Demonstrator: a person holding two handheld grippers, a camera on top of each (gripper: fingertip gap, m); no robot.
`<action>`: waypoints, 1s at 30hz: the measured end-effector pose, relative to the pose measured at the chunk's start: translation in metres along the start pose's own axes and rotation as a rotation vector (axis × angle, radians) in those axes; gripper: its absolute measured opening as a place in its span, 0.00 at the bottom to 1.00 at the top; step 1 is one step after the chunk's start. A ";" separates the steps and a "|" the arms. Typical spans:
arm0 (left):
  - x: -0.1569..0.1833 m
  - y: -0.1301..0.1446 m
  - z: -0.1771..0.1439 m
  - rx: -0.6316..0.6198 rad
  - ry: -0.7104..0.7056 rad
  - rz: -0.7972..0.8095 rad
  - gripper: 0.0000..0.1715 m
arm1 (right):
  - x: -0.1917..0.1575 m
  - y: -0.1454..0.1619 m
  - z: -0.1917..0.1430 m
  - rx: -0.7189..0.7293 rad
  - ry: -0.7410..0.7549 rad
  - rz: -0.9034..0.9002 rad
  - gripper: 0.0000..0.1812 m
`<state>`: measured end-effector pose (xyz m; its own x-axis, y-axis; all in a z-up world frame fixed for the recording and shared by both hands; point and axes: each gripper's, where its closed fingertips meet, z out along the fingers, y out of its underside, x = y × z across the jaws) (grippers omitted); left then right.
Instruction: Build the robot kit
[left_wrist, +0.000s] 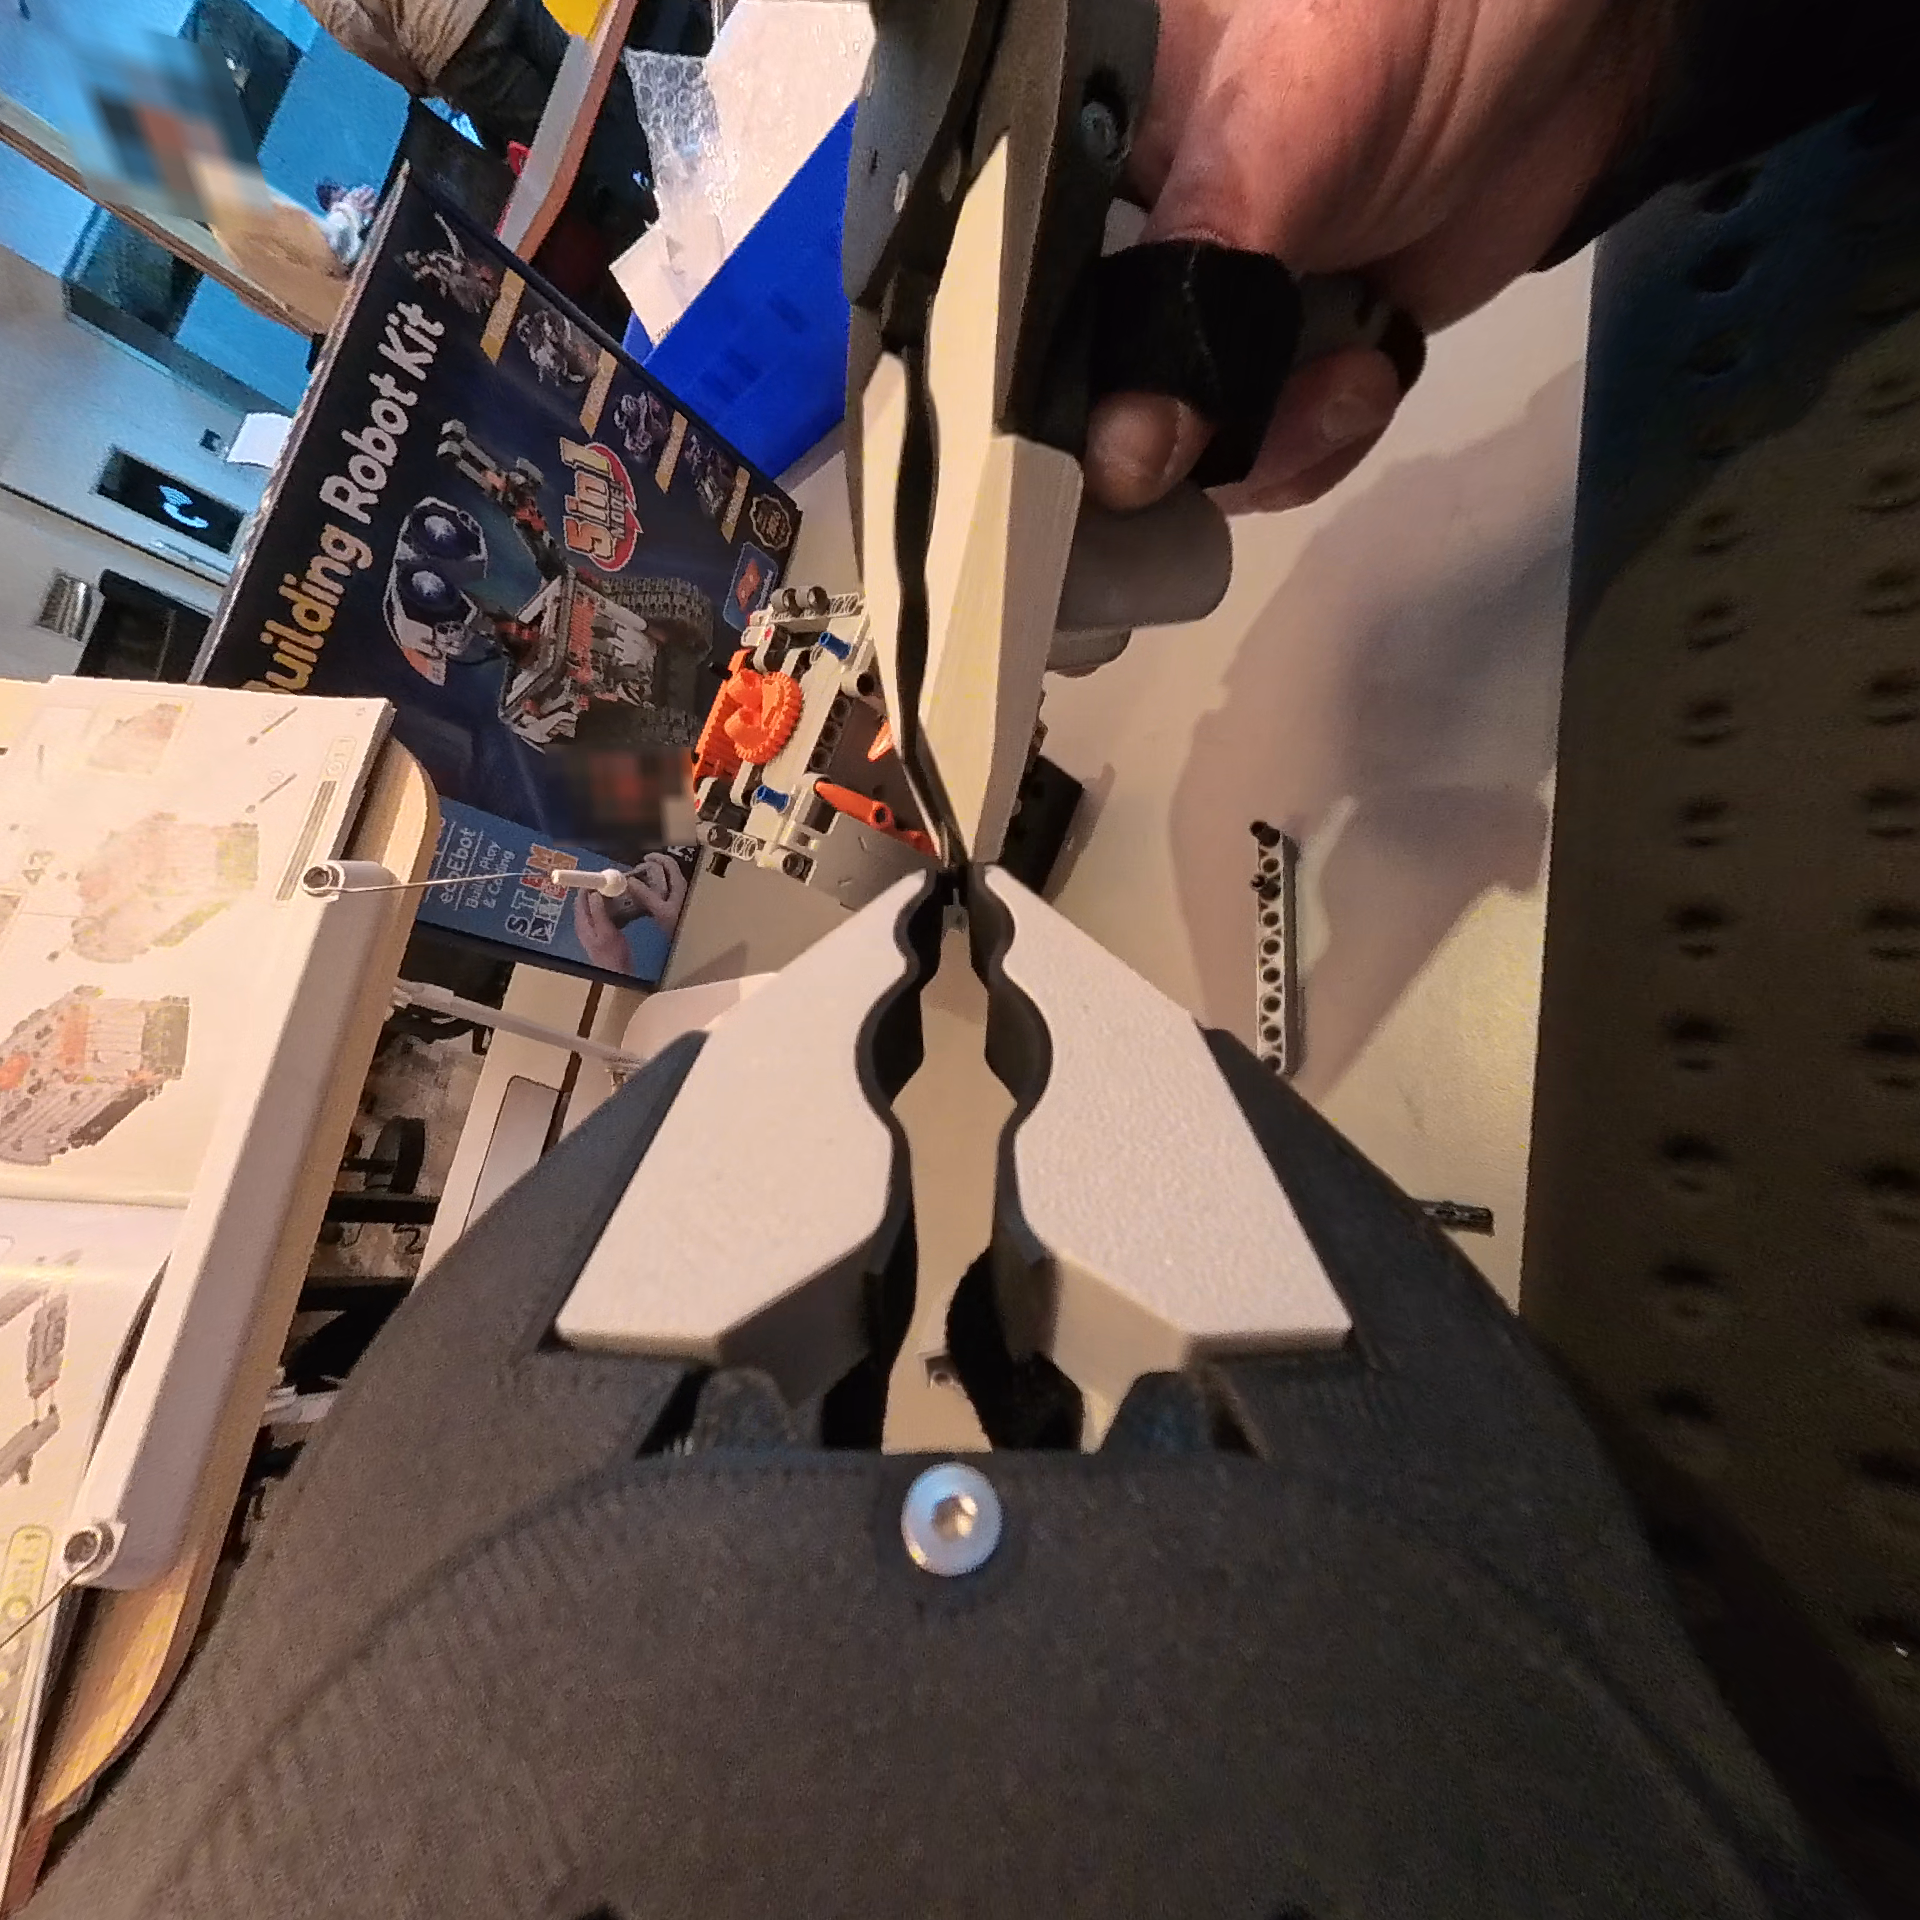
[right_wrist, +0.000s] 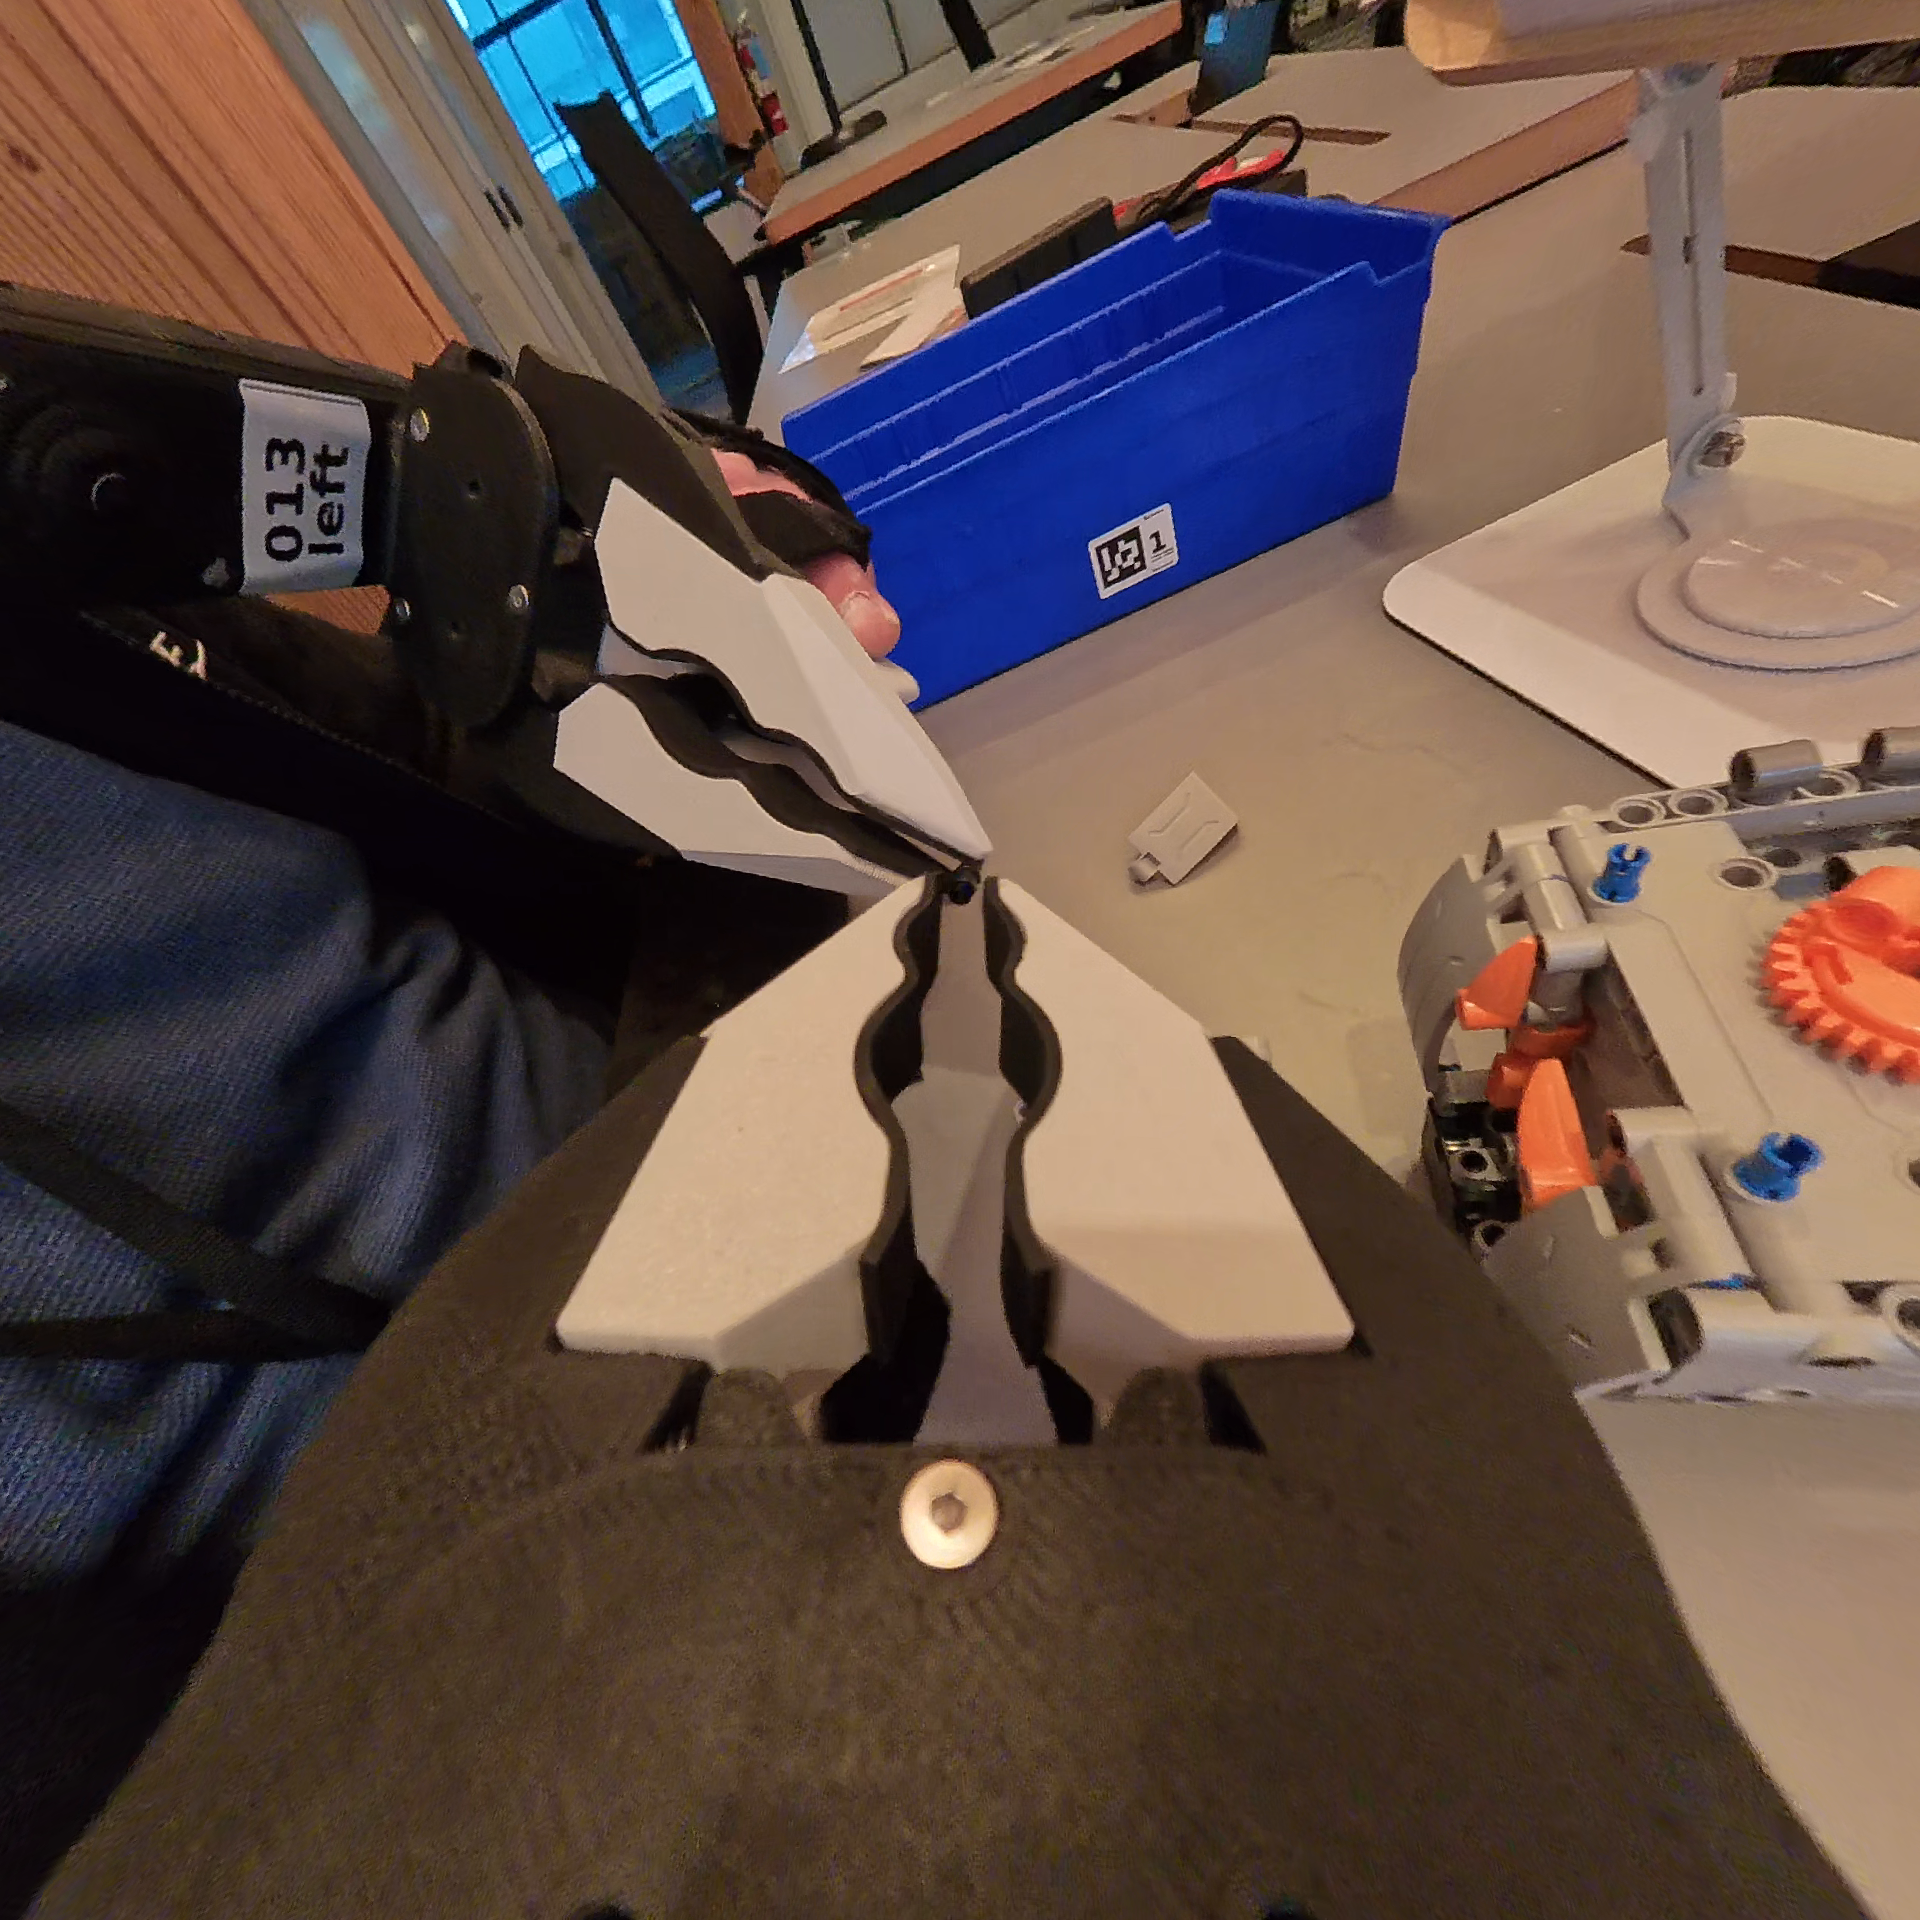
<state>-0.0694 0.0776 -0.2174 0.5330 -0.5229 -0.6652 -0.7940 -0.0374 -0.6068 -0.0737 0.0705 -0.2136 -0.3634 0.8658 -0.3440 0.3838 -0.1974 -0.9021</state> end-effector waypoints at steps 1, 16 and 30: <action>0.000 -0.001 0.000 0.007 0.005 -0.003 0.01 | 0.001 -0.001 -0.001 0.010 0.004 0.007 0.05; 0.020 0.016 0.014 -0.040 0.155 -0.116 0.09 | 0.016 0.026 -0.014 -0.210 0.153 -0.163 0.01; 0.091 0.065 0.033 -0.208 0.598 -0.375 0.04 | 0.021 0.094 -0.004 -0.775 0.171 -0.551 0.01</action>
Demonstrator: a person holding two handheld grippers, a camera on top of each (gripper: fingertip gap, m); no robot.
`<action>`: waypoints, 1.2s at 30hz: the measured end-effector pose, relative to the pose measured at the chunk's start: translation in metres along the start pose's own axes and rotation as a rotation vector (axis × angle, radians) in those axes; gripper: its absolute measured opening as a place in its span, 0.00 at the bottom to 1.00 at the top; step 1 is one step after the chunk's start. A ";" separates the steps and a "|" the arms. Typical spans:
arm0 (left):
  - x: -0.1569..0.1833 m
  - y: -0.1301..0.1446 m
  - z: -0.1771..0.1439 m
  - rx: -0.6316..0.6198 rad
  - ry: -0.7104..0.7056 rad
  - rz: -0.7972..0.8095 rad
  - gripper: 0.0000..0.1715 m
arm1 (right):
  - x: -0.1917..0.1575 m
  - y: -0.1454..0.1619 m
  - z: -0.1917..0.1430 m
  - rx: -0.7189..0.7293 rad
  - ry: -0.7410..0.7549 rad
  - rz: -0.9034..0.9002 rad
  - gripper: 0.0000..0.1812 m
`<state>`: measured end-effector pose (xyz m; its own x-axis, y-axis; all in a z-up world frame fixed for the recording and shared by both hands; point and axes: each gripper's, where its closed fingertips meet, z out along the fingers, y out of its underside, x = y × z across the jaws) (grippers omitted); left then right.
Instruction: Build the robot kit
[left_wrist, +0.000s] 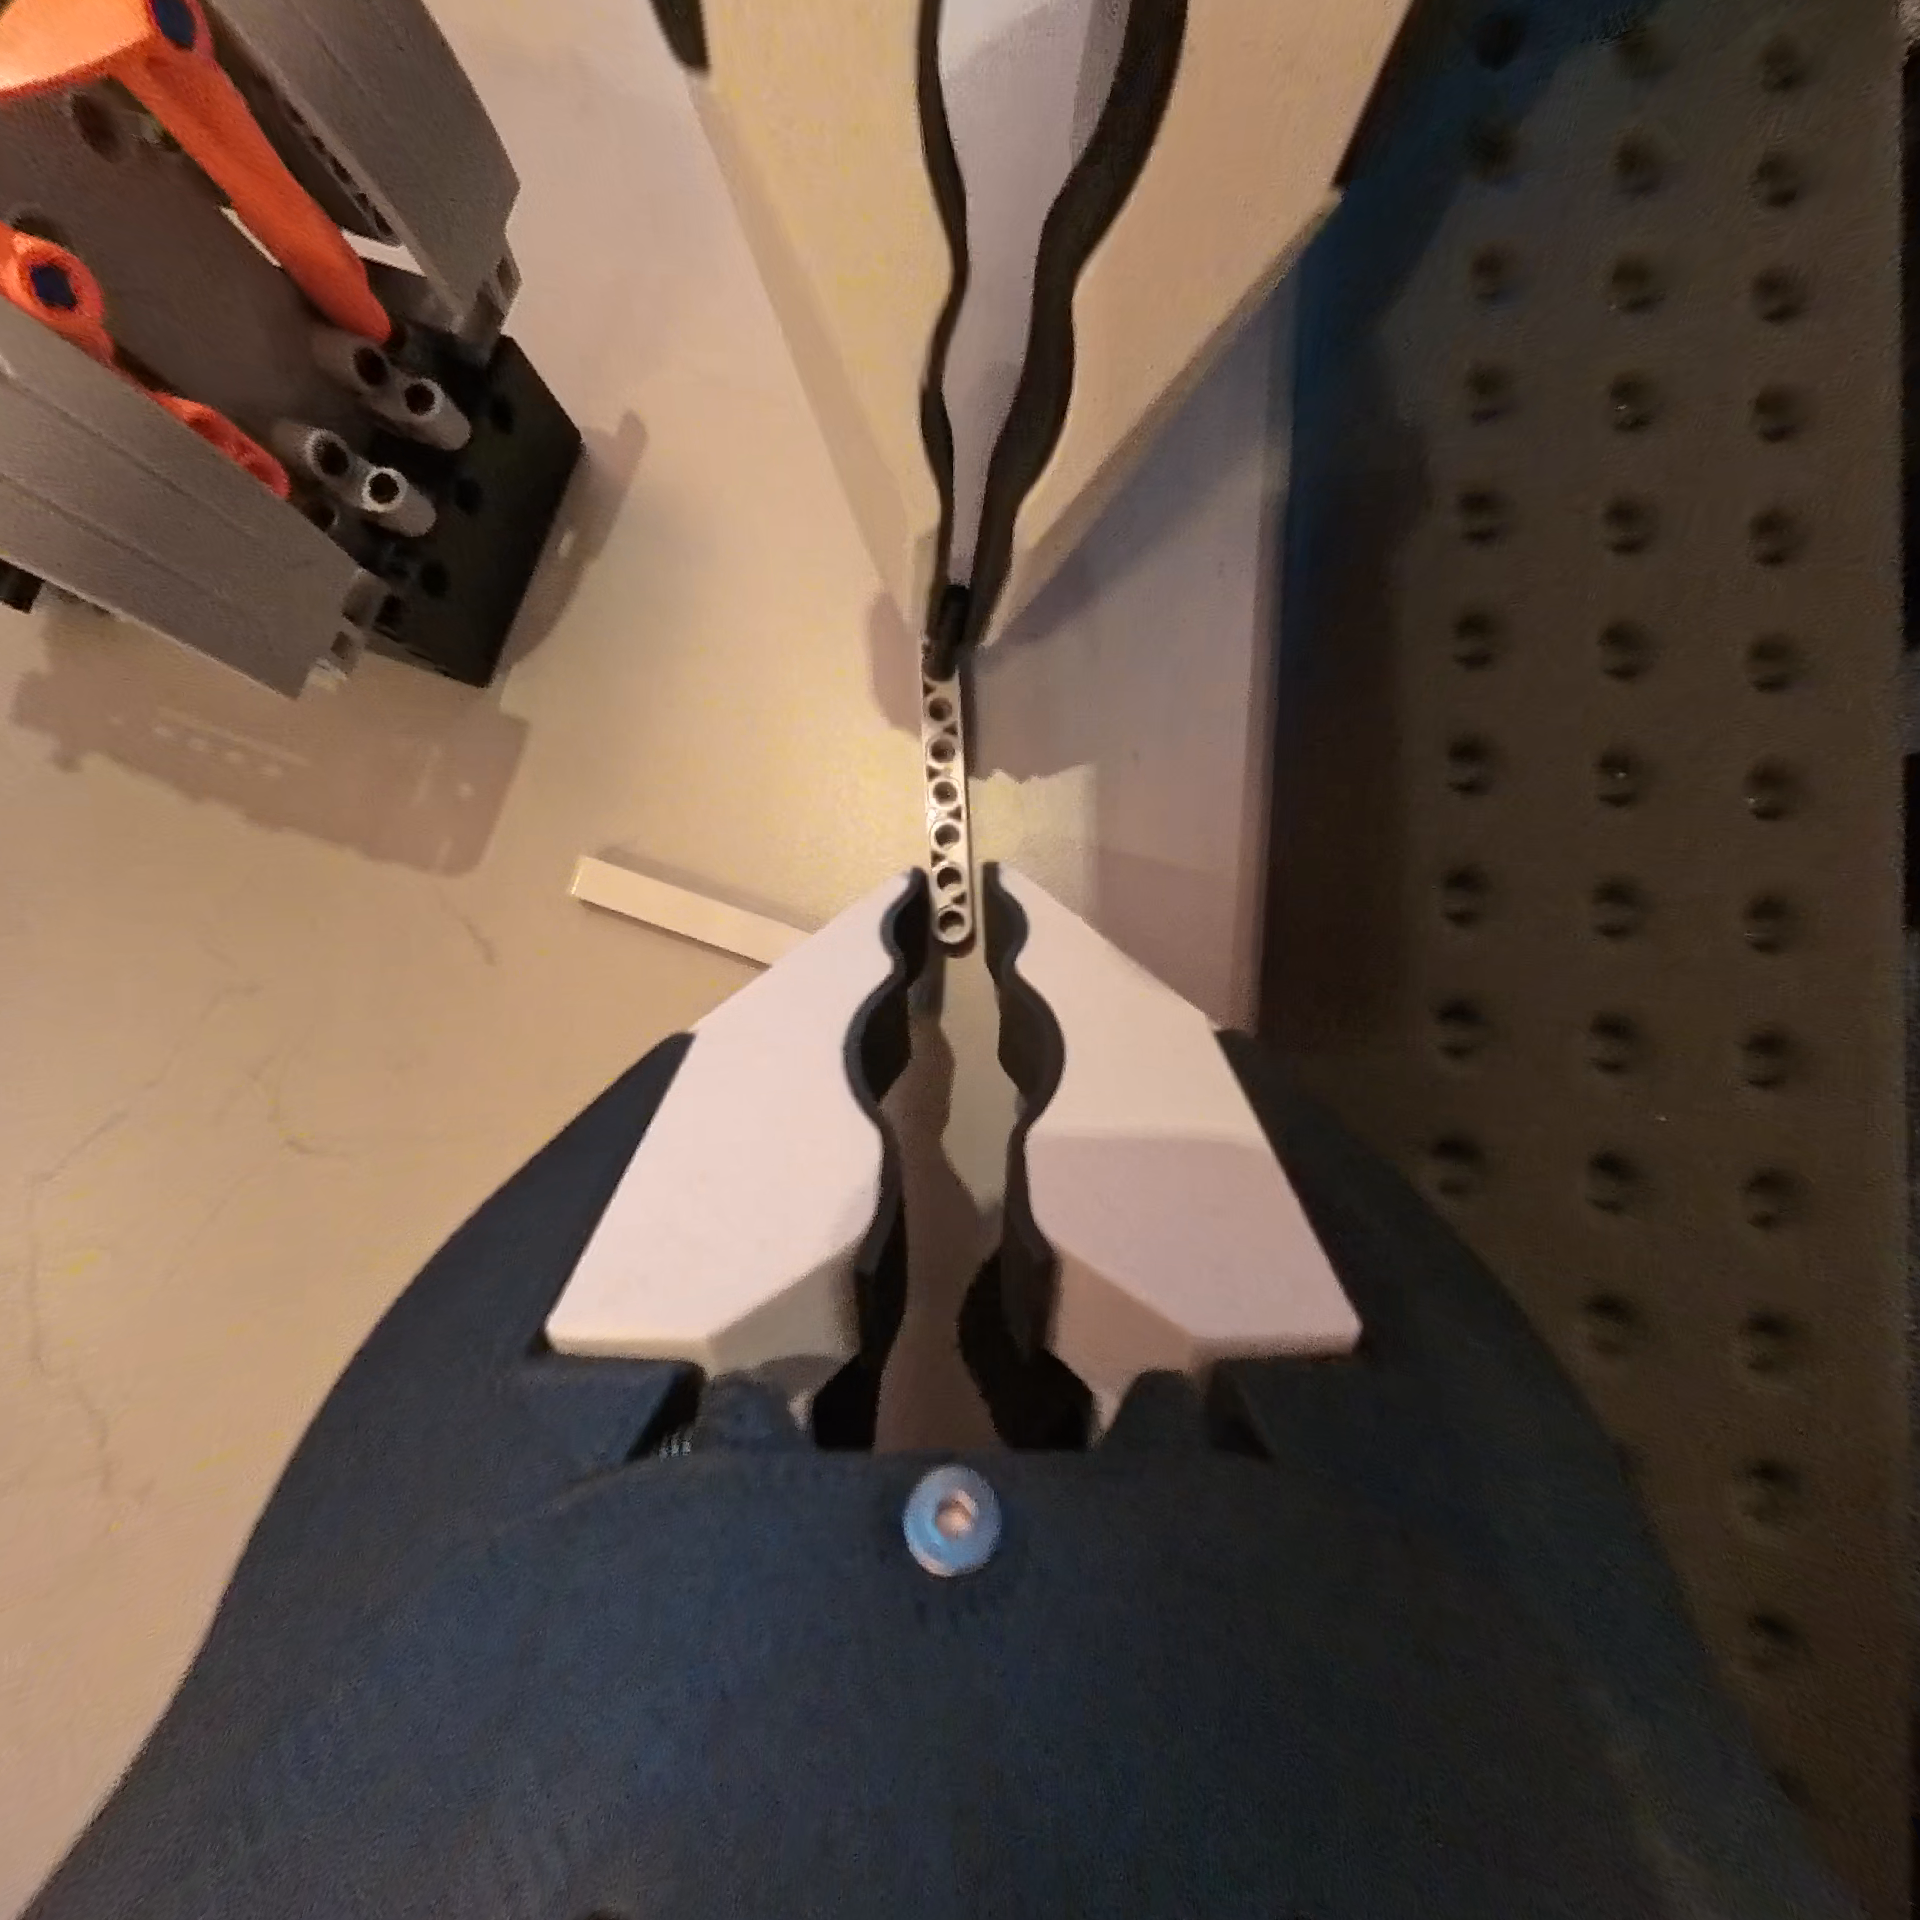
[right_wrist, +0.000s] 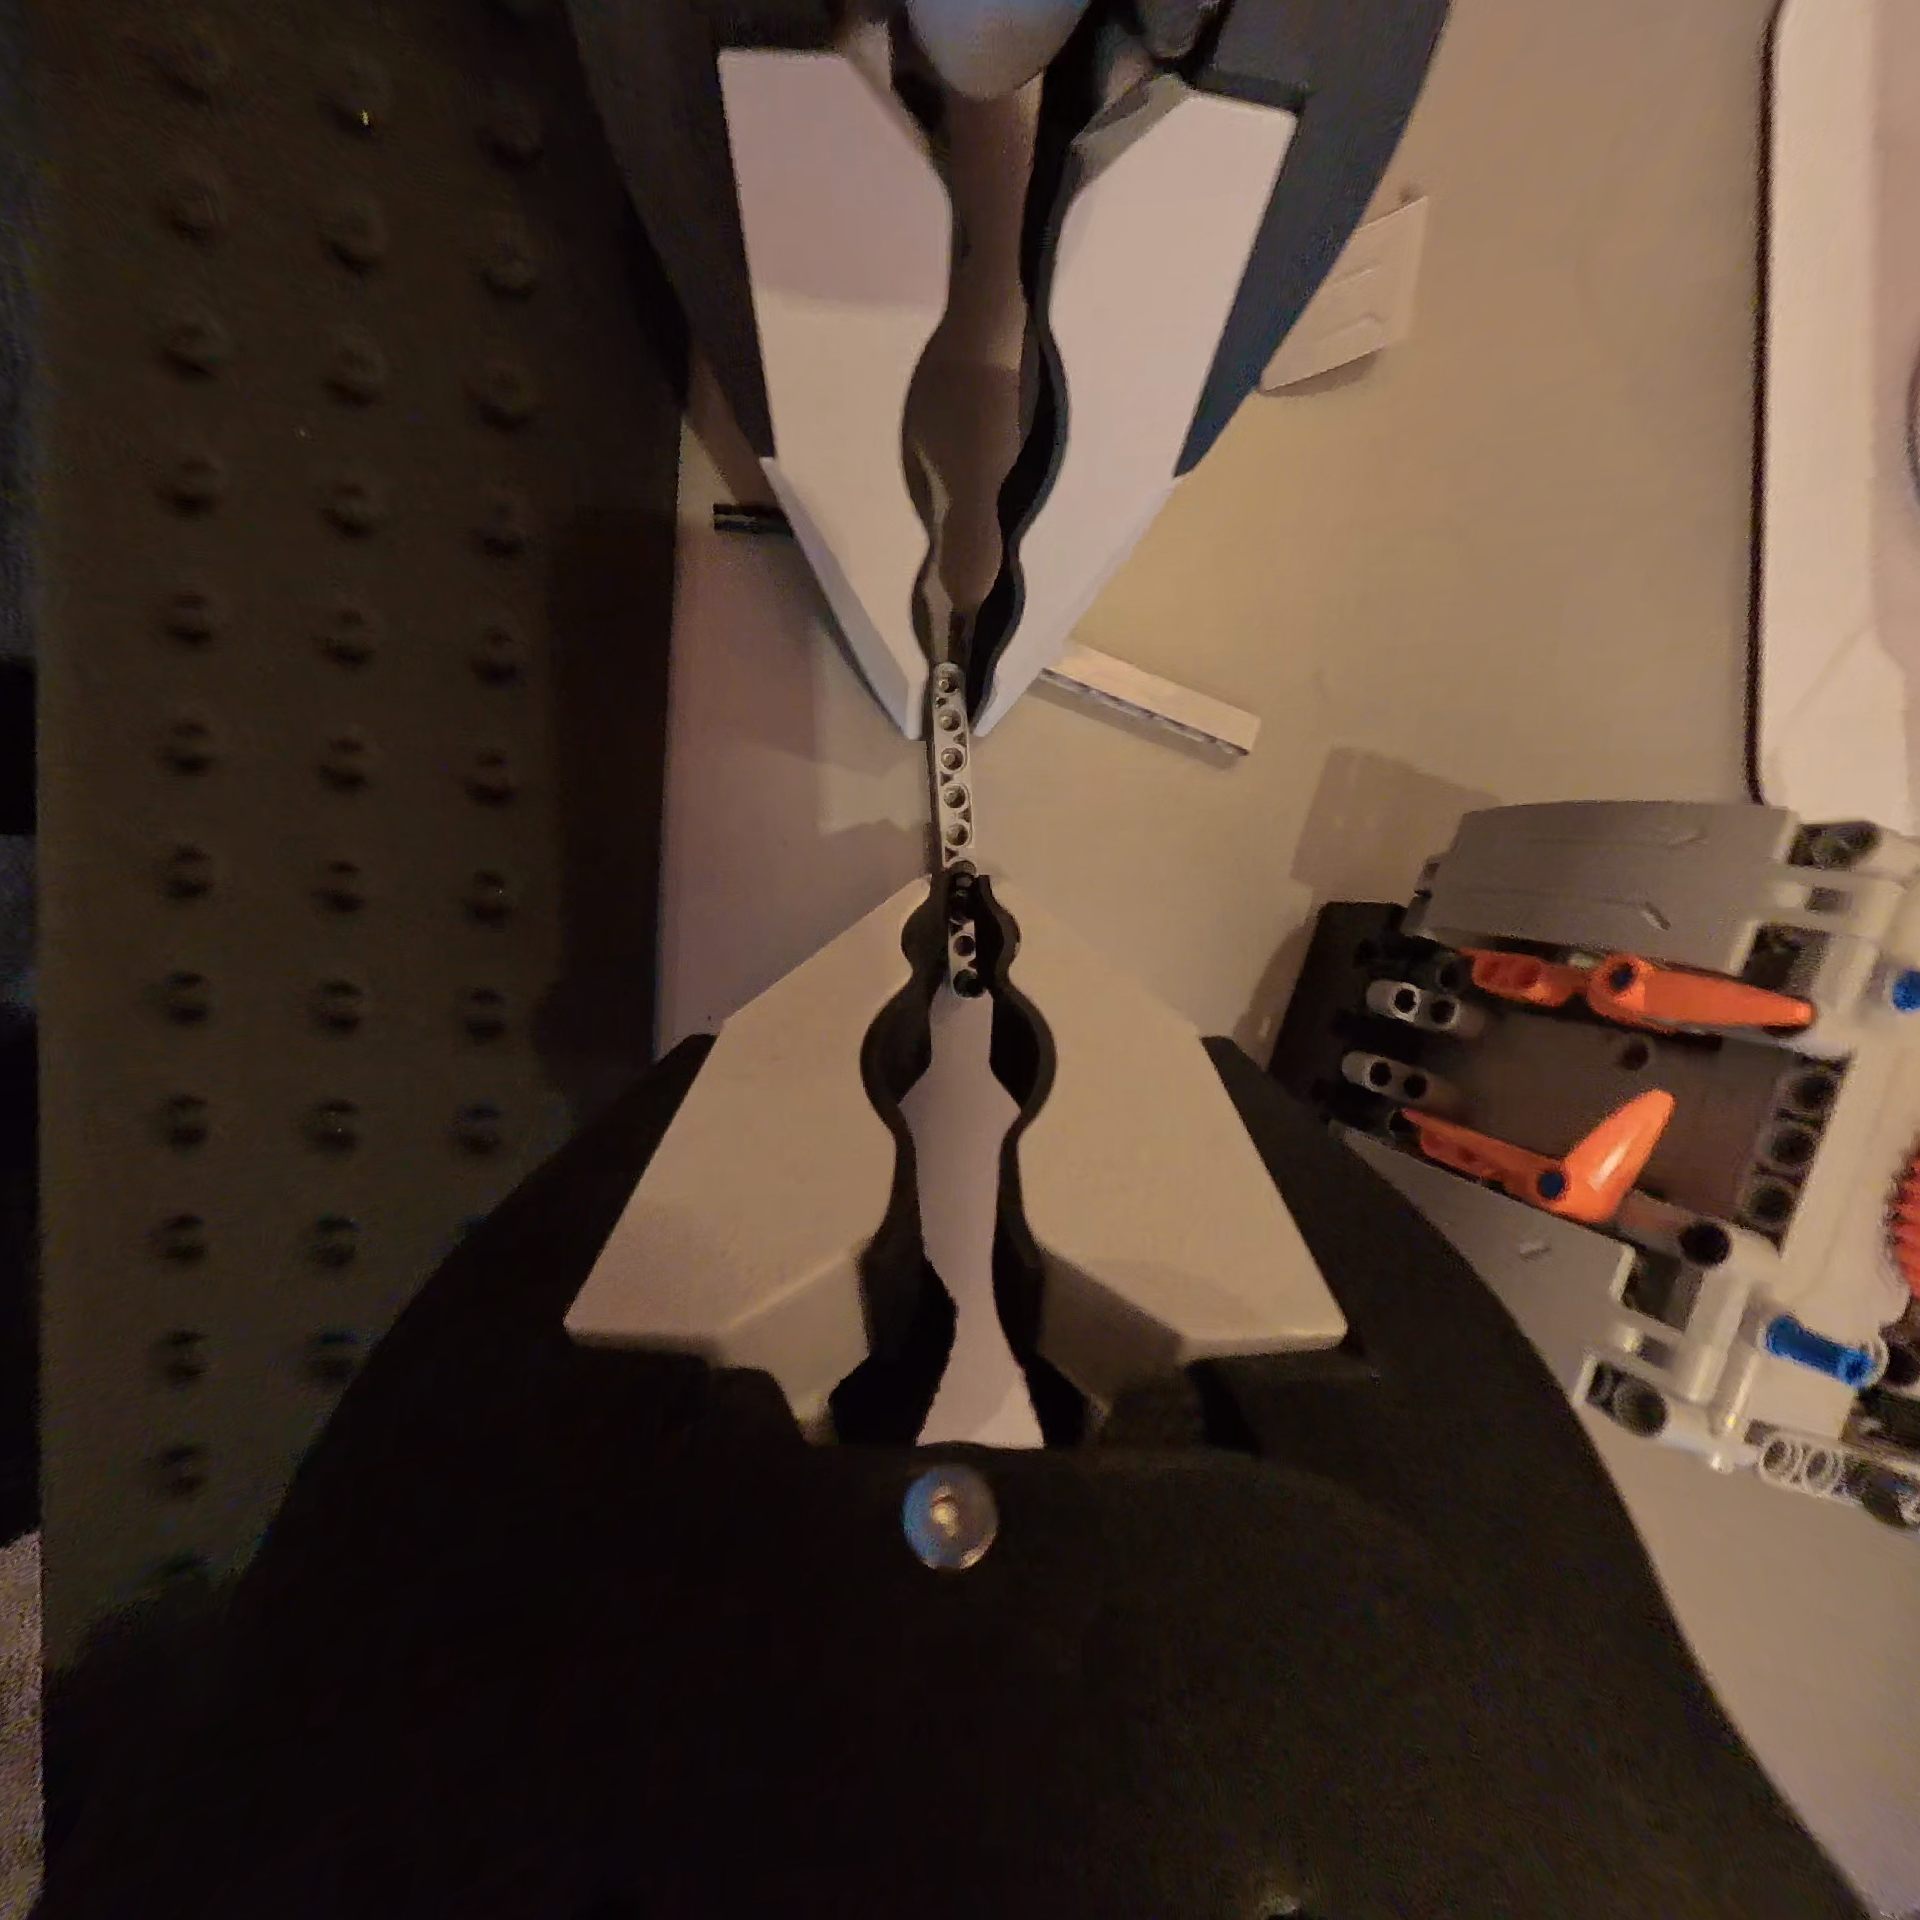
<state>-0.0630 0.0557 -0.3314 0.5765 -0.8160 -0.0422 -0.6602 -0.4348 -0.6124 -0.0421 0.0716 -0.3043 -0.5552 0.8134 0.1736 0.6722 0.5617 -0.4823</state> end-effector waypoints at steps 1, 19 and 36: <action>-0.001 0.000 0.000 0.003 -0.005 0.001 0.03 | -0.001 0.001 0.002 -0.023 -0.003 -0.015 0.01; 0.000 -0.002 0.002 0.030 0.017 -0.020 0.03 | -0.005 0.009 0.012 -0.177 -0.094 -0.101 0.01; -0.001 -0.003 0.002 0.050 0.034 -0.030 0.03 | 0.000 0.007 0.007 -0.050 -0.192 0.004 0.00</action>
<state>-0.0606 0.0582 -0.3314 0.5785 -0.8157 0.0030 -0.6175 -0.4403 -0.6518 -0.0406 0.0751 -0.3134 -0.6325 0.7746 0.0028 0.6954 0.5694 -0.4384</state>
